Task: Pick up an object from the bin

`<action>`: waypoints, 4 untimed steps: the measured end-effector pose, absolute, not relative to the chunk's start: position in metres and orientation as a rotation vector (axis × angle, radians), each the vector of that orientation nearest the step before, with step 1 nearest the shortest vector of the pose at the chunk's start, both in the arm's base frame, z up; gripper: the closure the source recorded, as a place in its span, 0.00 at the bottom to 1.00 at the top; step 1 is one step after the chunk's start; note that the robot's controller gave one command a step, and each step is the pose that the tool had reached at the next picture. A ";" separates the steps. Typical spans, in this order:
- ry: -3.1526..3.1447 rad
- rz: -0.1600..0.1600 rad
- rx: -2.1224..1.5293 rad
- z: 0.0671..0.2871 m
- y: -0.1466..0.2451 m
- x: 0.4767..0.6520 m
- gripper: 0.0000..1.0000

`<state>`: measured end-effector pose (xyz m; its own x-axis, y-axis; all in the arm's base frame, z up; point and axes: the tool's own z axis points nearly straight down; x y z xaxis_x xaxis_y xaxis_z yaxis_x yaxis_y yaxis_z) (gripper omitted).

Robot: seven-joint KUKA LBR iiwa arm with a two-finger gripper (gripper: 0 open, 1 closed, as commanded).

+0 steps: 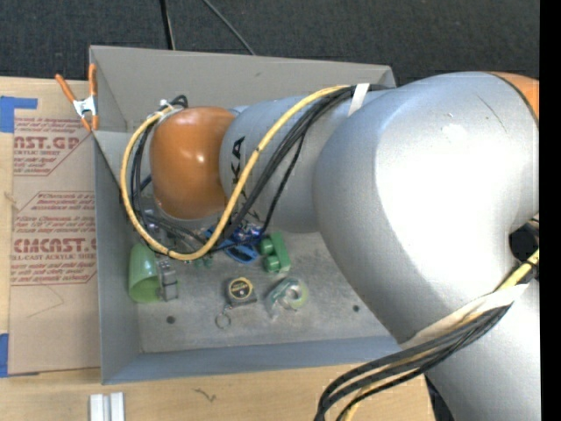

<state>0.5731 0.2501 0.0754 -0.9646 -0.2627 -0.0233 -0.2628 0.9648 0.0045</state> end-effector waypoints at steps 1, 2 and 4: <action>3.099 0.010 -0.415 0.081 0.253 0.577 0.00; 3.084 0.016 -0.410 0.090 0.254 0.583 1.00; 3.111 0.004 -0.415 0.110 0.258 0.586 1.00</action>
Offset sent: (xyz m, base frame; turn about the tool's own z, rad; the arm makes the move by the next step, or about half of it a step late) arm 0.0000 0.0000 0.0000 -0.0001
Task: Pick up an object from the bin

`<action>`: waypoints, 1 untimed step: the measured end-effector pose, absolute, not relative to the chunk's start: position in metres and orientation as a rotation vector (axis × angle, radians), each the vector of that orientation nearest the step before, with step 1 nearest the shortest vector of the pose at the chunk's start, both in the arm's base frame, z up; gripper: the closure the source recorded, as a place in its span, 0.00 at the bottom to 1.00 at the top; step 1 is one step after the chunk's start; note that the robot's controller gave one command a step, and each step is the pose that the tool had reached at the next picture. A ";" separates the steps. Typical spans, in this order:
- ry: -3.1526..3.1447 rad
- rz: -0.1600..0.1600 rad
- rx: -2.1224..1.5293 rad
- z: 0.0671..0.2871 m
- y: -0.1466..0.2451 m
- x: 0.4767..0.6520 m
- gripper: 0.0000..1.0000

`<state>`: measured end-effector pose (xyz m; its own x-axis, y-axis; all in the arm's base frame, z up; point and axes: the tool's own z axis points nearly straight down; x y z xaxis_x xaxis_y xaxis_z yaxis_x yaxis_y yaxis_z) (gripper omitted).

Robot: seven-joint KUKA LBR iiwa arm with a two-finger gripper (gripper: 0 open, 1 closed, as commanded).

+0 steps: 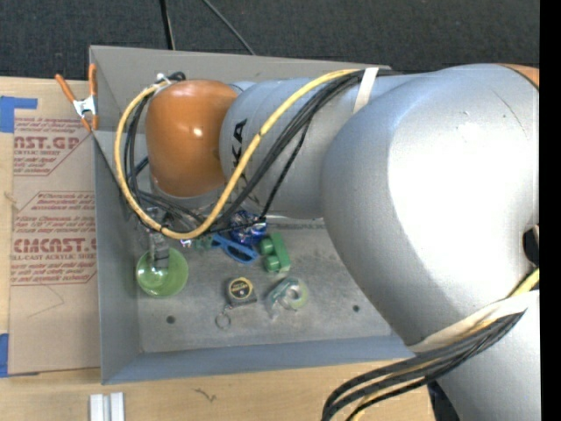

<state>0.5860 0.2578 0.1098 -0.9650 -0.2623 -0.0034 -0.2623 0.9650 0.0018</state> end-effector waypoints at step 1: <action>3.108 0.004 -0.415 0.149 0.259 0.587 1.00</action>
Offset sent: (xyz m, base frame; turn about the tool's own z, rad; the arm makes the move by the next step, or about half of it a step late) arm 0.0000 0.0001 0.0363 0.0000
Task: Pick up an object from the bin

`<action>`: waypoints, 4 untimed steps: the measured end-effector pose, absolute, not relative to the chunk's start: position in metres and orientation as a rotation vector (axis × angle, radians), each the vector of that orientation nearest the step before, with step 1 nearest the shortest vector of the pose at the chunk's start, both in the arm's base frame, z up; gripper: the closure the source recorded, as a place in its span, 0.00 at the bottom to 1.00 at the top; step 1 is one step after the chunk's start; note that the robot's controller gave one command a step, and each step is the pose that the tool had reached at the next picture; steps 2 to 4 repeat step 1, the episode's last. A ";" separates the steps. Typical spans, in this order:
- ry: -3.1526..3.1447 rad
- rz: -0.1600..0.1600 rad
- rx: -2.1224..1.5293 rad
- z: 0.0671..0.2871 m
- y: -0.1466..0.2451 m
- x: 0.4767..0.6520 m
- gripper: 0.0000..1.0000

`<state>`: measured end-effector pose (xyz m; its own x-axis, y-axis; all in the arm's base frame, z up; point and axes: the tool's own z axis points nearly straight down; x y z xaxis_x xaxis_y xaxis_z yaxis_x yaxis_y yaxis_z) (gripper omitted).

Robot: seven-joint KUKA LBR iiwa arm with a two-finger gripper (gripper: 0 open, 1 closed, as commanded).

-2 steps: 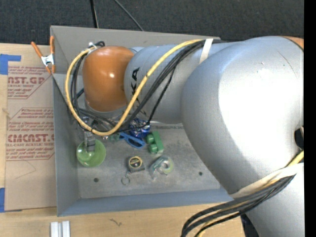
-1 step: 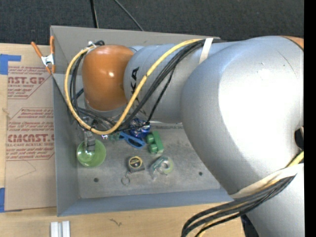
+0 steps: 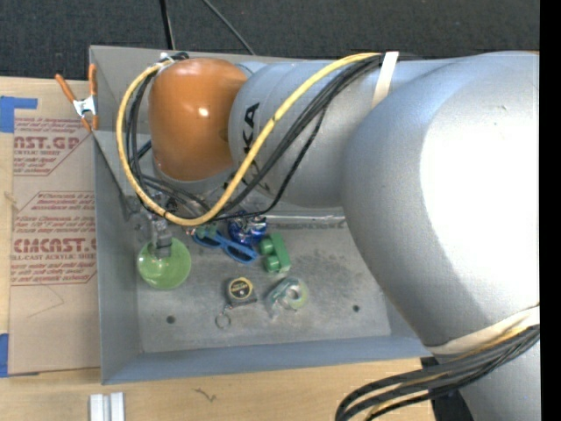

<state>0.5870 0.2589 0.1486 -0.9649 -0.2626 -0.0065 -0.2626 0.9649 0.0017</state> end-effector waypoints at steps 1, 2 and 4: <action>3.110 0.003 -0.416 0.164 0.260 0.588 1.00; 3.110 0.003 -0.416 0.164 0.260 0.588 1.00; 3.110 0.003 -0.416 0.164 0.260 0.588 1.00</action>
Offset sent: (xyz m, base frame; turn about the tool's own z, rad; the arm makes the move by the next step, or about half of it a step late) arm 0.0001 -0.0002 0.0141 0.0000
